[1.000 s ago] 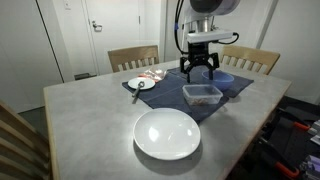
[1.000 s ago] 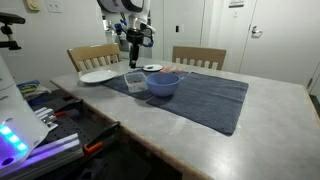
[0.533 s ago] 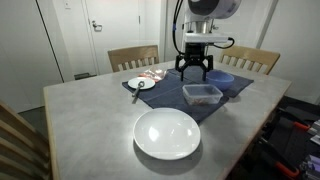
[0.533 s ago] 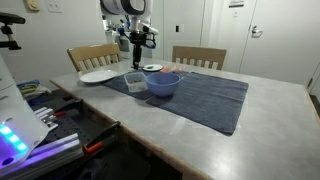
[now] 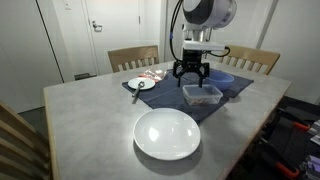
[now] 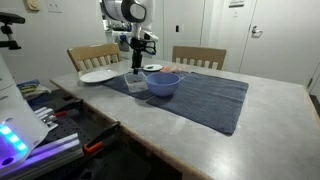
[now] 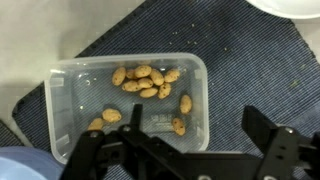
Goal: Pour the things in the lunchbox into the bowl
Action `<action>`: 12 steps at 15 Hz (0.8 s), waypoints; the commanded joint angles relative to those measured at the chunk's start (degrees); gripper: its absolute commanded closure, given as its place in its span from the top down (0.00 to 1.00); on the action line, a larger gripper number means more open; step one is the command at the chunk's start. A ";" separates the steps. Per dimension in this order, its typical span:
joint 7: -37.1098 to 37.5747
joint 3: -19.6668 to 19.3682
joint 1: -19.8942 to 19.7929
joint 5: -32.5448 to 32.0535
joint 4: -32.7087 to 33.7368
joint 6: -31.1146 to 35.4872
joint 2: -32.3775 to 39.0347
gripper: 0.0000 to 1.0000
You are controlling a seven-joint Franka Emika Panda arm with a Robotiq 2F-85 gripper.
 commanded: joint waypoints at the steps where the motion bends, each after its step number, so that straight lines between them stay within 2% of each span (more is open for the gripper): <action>1: -2.70 0.46 -0.43 0.62 3.44 -0.45 3.38 1.00; 12: -3.83 0.37 0.14 -0.09 8.80 -2.44 7.43 1.00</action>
